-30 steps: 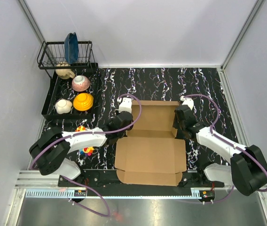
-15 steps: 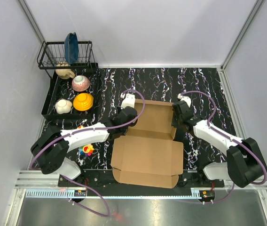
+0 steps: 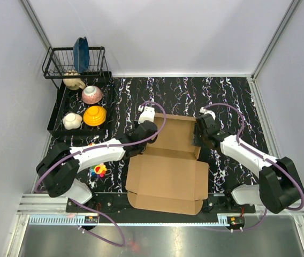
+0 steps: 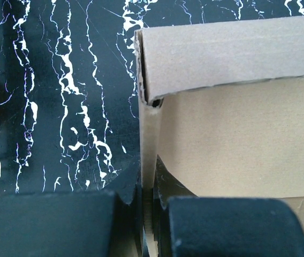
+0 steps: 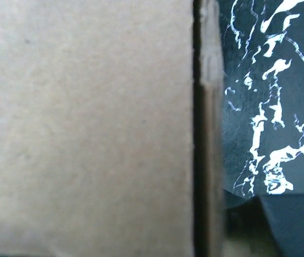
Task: Fold the paper box
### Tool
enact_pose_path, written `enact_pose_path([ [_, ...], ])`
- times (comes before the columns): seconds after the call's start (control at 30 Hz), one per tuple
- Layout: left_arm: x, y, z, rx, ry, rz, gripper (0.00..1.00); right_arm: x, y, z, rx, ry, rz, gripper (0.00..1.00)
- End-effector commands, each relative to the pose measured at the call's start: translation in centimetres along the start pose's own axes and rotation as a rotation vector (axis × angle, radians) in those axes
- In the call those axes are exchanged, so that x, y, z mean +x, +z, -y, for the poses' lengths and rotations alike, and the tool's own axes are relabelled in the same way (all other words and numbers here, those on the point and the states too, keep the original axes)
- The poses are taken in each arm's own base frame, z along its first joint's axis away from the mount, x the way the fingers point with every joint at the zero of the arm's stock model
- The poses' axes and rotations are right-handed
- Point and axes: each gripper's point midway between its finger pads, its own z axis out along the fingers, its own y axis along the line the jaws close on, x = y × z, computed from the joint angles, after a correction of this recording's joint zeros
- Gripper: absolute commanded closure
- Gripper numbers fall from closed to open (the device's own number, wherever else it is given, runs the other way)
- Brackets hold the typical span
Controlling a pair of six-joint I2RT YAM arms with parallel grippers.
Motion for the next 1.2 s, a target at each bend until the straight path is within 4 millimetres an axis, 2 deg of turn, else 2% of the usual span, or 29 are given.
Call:
enact_pose_path([
  [0.0, -1.4, -0.2, 0.5, 0.006, 0.022, 0.016, 1.00, 0.7, -0.7, -1.7, -0.062, -0.033, -0.072, 0.75],
  [0.03, -1.3, -0.1, 0.5, 0.003, 0.024, 0.013, 1.00, 0.9, -0.6, -1.5, -0.054, -0.032, -0.081, 0.97],
  [0.07, -1.3, -0.1, 0.5, 0.003, 0.022, 0.014, 1.00, 1.1, -0.5, -1.3, -0.043, -0.032, -0.088, 1.00],
  [0.2, -1.2, -0.2, 0.5, 0.005, 0.019, 0.011, 1.00, 0.9, -0.7, -0.9, -0.019, -0.028, -0.075, 1.00],
  [0.23, -1.2, -0.2, 0.5, 0.007, 0.017, 0.011, 1.00, 0.6, -0.8, -0.7, -0.005, -0.017, -0.058, 0.95],
  [0.27, -1.2, -0.2, 0.4, 0.006, 0.015, 0.010, 1.00, -0.1, -1.4, -0.7, -0.011, -0.009, -0.029, 0.76],
  [0.3, -1.2, -0.3, 0.3, 0.005, 0.013, 0.014, 1.00, -0.8, -1.7, -0.8, -0.015, 0.002, -0.001, 0.64],
  [0.4, -1.2, -0.2, 0.5, 0.015, -0.008, 0.033, 1.00, -3.2, -2.9, -0.9, -0.018, 0.058, 0.109, 0.48],
  [0.5, -0.6, -0.2, 0.6, 0.022, -0.015, 0.023, 1.00, -5.6, -4.1, -1.1, -0.027, 0.096, 0.220, 0.46],
  [0.57, -0.4, -0.1, 0.6, 0.026, -0.014, 0.017, 1.00, -6.4, -4.3, -1.2, -0.030, 0.103, 0.251, 0.54],
  [0.6, -0.3, -0.2, 0.7, 0.030, -0.012, 0.016, 1.00, -6.8, -4.3, -1.4, -0.031, 0.094, 0.256, 0.76],
  [0.63, -0.5, -0.2, 0.6, 0.028, -0.016, 0.022, 1.00, -6.4, -3.6, -1.4, -0.020, 0.080, 0.232, 0.87],
  [0.67, -0.4, -0.3, 0.6, 0.026, -0.013, 0.021, 1.00, -6.4, -3.3, -1.3, -0.011, 0.075, 0.221, 0.94],
  [0.7, -0.5, -0.4, 0.3, 0.019, -0.016, 0.025, 1.00, -6.2, -3.1, -1.3, -0.007, 0.065, 0.211, 0.99],
  [0.77, -1.5, -0.7, 0.3, 0.030, -0.047, 0.069, 1.00, -6.0, -2.9, -1.3, -0.010, 0.066, 0.214, 0.99],
  [0.8, -1.3, -0.6, 0.1, 0.029, -0.064, 0.093, 1.00, -5.9, -2.7, -1.3, -0.021, 0.068, 0.231, 0.96],
  [0.83, -1.5, -0.7, 0.0, 0.027, -0.077, 0.115, 1.00, -6.2, -3.3, -1.4, -0.042, 0.074, 0.262, 0.88],
  [0.87, -0.8, -0.8, -0.6, 0.020, -0.085, 0.126, 1.00, -6.3, -3.3, -1.5, -0.063, 0.080, 0.293, 0.82],
  [0.9, -2.1, -0.9, -0.4, 0.030, -0.141, 0.194, 1.00, -6.4, -3.5, -1.5, -0.075, 0.086, 0.316, 0.74],
  [0.93, -2.4, -0.9, -0.5, 0.033, -0.168, 0.227, 1.00, -7.0, -4.4, -1.6, -0.099, 0.098, 0.354, 0.64],
  [0.97, -1.3, -0.8, -1.1, 0.025, -0.180, 0.241, 1.00, -7.1, -4.6, -1.7, -0.111, 0.100, 0.370, 0.51],
  [1.0, -3.1, -1.1, -1.2, 0.029, -0.260, 0.333, 1.00, -7.4, -5.0, -1.8, -0.123, 0.098, 0.383, 0.45],
  [1.03, -3.4, -1.2, -1.5, 0.025, -0.295, 0.369, 1.00, -7.5, -5.6, -2.2, -0.150, 0.090, 0.387, 0.40],
  [1.07, -2.2, -0.9, -2.1, 0.009, -0.305, 0.379, 1.00, -7.6, -6.0, -2.4, -0.158, 0.086, 0.385, 0.31],
  [1.1, -3.8, -1.3, -2.4, 0.008, -0.381, 0.462, 1.00, -7.7, -6.3, -2.5, -0.168, 0.073, 0.382, 0.27],
  [1.13, -3.8, -1.3, -2.6, 0.000, -0.399, 0.484, 1.00, -7.8, -7.1, -3.0, -0.203, 0.069, 0.384, 0.24],
  [1.17, -3.2, -0.9, -2.8, -0.018, -0.387, 0.486, 1.00, -7.7, -7.7, -3.1, -0.213, 0.065, 0.377, 0.17],
])
